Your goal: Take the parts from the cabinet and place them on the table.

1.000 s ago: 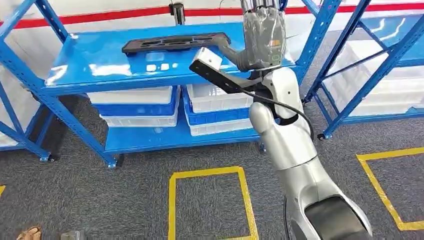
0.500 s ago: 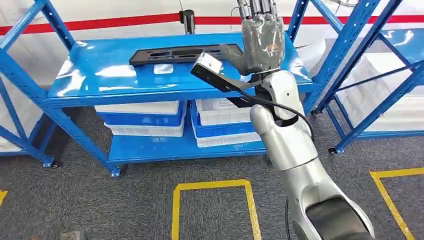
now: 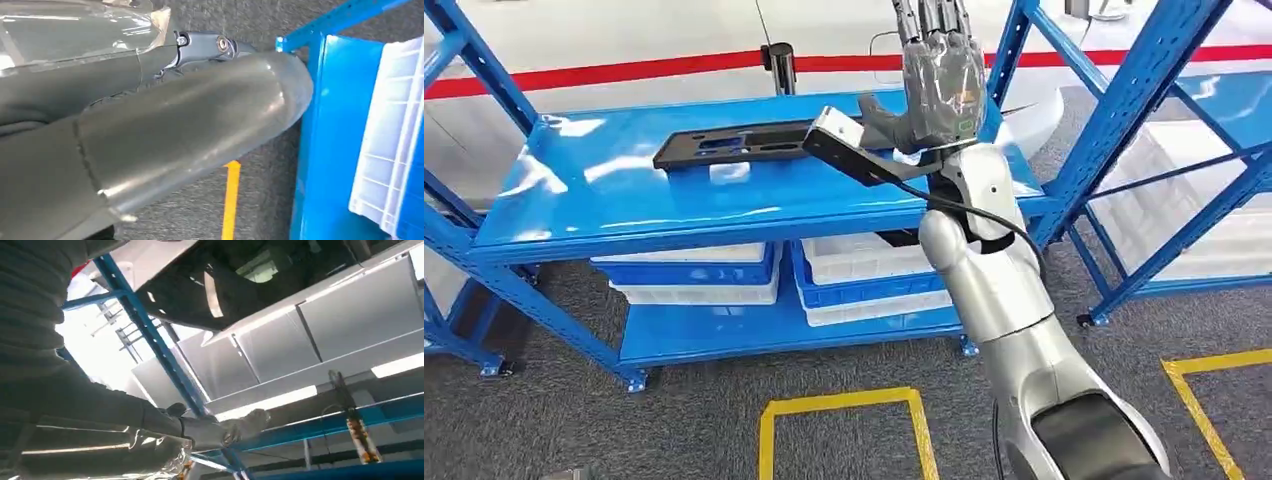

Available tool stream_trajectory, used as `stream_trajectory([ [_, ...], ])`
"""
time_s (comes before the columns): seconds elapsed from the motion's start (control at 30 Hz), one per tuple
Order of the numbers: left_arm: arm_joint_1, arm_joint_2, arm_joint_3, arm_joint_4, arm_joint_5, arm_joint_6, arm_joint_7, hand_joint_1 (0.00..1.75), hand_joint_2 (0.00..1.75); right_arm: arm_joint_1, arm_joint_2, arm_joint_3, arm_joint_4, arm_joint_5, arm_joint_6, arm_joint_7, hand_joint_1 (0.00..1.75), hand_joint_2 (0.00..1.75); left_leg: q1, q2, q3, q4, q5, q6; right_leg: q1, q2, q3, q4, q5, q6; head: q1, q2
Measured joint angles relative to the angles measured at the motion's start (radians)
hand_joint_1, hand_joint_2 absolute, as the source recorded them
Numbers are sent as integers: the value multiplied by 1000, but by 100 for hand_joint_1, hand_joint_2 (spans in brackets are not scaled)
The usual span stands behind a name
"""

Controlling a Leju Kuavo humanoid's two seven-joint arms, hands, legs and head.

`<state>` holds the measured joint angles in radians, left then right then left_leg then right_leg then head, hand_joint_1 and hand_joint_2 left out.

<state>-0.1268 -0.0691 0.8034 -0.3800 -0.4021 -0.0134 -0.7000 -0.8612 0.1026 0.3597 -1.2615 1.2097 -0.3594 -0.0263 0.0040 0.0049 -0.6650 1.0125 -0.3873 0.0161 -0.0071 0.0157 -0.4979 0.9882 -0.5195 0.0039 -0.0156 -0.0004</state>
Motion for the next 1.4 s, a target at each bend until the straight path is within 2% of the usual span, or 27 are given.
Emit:
stream_trajectory([
  [0.07, -1, 0, 0, -1, 1, 0, 0, 0, 0, -6, 7, 0, -1, 0, 0, 0, 0, 175, -2, -3, 16, -10, -7, 20, 7, 0, 11, 9, 9, 17, -2, 0],
  [0.13, 0, 0, 0, -3, 1, 0, -1, 0, 0, -8, 7, 0, -2, 0, -2, -1, 0, 175, 1, -8, 51, -20, -19, 33, 3, -4, -16, 70, 4, 19, -1, 0],
  [0.2, 0, 0, 0, -3, 1, 0, -1, 0, 0, -11, 7, 0, -1, 0, -2, -2, 0, 175, -2, -13, 70, -20, -37, 41, 4, -4, -113, 216, -17, 18, -1, 0],
  [0.23, 0, 0, 0, -3, 1, 0, -1, 0, 0, -6, 7, 0, -1, -1, -2, -2, 0, 175, -3, -14, 80, -20, -49, 43, 4, -4, -168, 280, -46, 16, 0, 0],
  [0.3, 3, 0, 0, -3, 1, 1, -1, 0, 0, 3, 4, 0, 0, -1, -2, -2, 0, 175, -6, -19, 103, -20, -69, 44, 6, -4, -231, 316, -76, 15, 0, 0],
  [0.33, 4, 0, 0, -3, 1, 2, -1, 0, 0, 5, 4, 0, 0, -1, -2, -2, 0, 175, -9, -22, 120, -20, -82, 44, 7, -5, -237, 280, -67, 19, 1, 0],
  [0.37, 5, 0, 0, -3, 1, 2, -1, 0, 0, 5, 4, 0, 0, -2, -2, -2, 0, 175, -12, -24, 139, -20, -96, 44, 9, -5, -226, 213, -35, 20, 1, 0],
  [0.4, 5, 0, 0, -2, 1, 1, -1, 0, 0, 4, 4, 0, 0, -2, -2, -3, 0, 175, -16, -24, 158, -20, -110, 44, 13, -5, -208, 128, 23, 27, 1, 0],
  [0.43, 6, -2, 0, -1, 1, 1, -1, 0, 0, 5, 4, 0, 1, -2, -2, -3, 0, 175, -15, -25, 157, -24, -125, 43, 21, -9, -194, 43, 114, 28, 2, 0],
  [0.47, 4, -2, 0, 1, -1, 1, 0, 0, 0, 6, 3, 0, 3, -3, -2, -3, 0, 175, -23, -25, 187, -17, -141, 38, 22, -7, -197, 18, 146, 20, -2, 0],
  [0.53, 4, -1, 0, 3, -8, 2, 3, 0, 0, 6, 3, -1, 2, -5, -2, -3, 0, 175, -20, -26, 204, -29, -156, 28, 25, -8, -164, 16, 145, -6, 2, 0],
  [0.57, 4, 1, 0, 7, -8, -3, 11, 0, 0, 3, 3, -1, 0, -6, -3, -3, 0, 175, -21, -25, 206, -10, -144, 25, 14, -7, -158, 8, 144, -20, 2, 0],
  [0.6, 2, 3, 0, 14, -8, -16, 33, 0, 0, 1, 6, -1, -6, -9, -4, -2, 0, 175, -20, -24, 203, 3, -142, 22, 10, -6, -140, 5, 144, -26, 3, 0],
  [0.67, 0, 5, 2, 33, -11, -50, 106, 0, 0, -4, 6, -1, -15, -18, -5, -1, 0, 175, -13, -19, 149, 97, -135, 11, 3, -8, -115, -5, 134, -41, 2, 0],
  [0.7, 0, 6, 2, 49, -27, -52, 182, 0, 0, -6, 5, -1, -17, -27, -5, -1, 0, 175, -7, -18, 99, 170, -155, 1, 3, -7, -109, -6, 128, -49, 4, 0],
  [0.73, 4, 8, 2, 62, -40, -52, 250, 0, 0, -5, 4, -1, -17, -35, -5, -2, 0, 175, -1, -16, 48, 229, -196, -10, 3, -5, -103, -6, 119, -48, 3, 0],
  [0.8, 22, 8, 1, 83, -49, -58, 314, 0, 0, 1, -1, -1, -17, -45, -5, -5, 0, 175, 11, -11, -19, 276, -251, -23, 1, 2, -90, -6, 103, -45, 3, 0],
  [0.83, 30, 8, 2, 93, -48, -70, 365, 0, 0, 3, -3, -1, -17, -55, -6, -10, 0, 175, 16, -8, -30, 249, -224, -27, 0, 3, -78, -6, 94, -42, 3, 0],
  [0.87, 32, 8, 5, 104, -48, -79, 455, 0, 0, 3, -5, -1, -17, -67, -7, -16, 0, 175, 19, -7, -21, 191, -168, -30, -2, 3, -66, -6, 85, -38, 3, 0],
  [0.93, 38, 6, 8, 127, -87, -47, 726, 0, 0, -3, -5, -1, -14, -97, -15, -30, 0, 175, 26, -5, 28, 15, -19, -32, -6, 3, -41, -6, 66, -27, 3, 0],
  [0.97, 42, 3, 8, 137, -117, -18, 824, 0, 0, -7, -4, 0, -11, -105, -16, -30, 0, 175, 24, -3, 31, -18, -8, -30, -3, 3, -33, -2, 61, -21, 3, 0],
  [1.0, 45, -1, 1, 146, -162, 21, 935, 0, 0, -13, -2, 4, -7, -112, -16, -30, 0, 175, 20, -2, 31, -9, -53, -19, 0, 6, -37, -4, 55, -13, 4, 0],
  [1.07, 55, -13, -25, 152, -225, 42, 1091, 0, 0, -19, 4, 12, -4, -120, -16, -29, 0, 175, 15, -8, 43, -13, -13, -7, 3, 5, -39, 0, 46, -3, 6, 0],
  [1.1, 58, -22, -33, 156, -242, 41, 1132, 0, 0, -22, 6, 17, -2, -125, -16, -29, 0, 175, 17, -8, 42, -15, -7, -19, 13, 3, -42, 4, 41, -16, 9, 0],
  [1.2, 59, -37, -67, 164, -291, 26, 1170, 0, 0, -32, 12, 24, 6, -139, -17, -29, 0, 175, 1, -19, 40, -14, -8, -14, 10, -5, -36, 0, 41, -10, 8, 0],
  [1.27, 59, -44, -91, 167, -327, 10, 1202, 0, 0, -36, 15, 29, 11, -157, -18, -35, 0, 175, -3, -20, 40, -14, -11, -3, 7, -6, -33, -3, 39, 1, 8, 0],
  [1.4, 60, -55, -137, 173, -367, -10, 1258, 0, 0, -40, 21, 41, 16, -203, -15, -53, 0, 175, -4, -20, 40, -14, -12, 2, 7, -6, -32, -8, 40, 1, 9, 0],
])
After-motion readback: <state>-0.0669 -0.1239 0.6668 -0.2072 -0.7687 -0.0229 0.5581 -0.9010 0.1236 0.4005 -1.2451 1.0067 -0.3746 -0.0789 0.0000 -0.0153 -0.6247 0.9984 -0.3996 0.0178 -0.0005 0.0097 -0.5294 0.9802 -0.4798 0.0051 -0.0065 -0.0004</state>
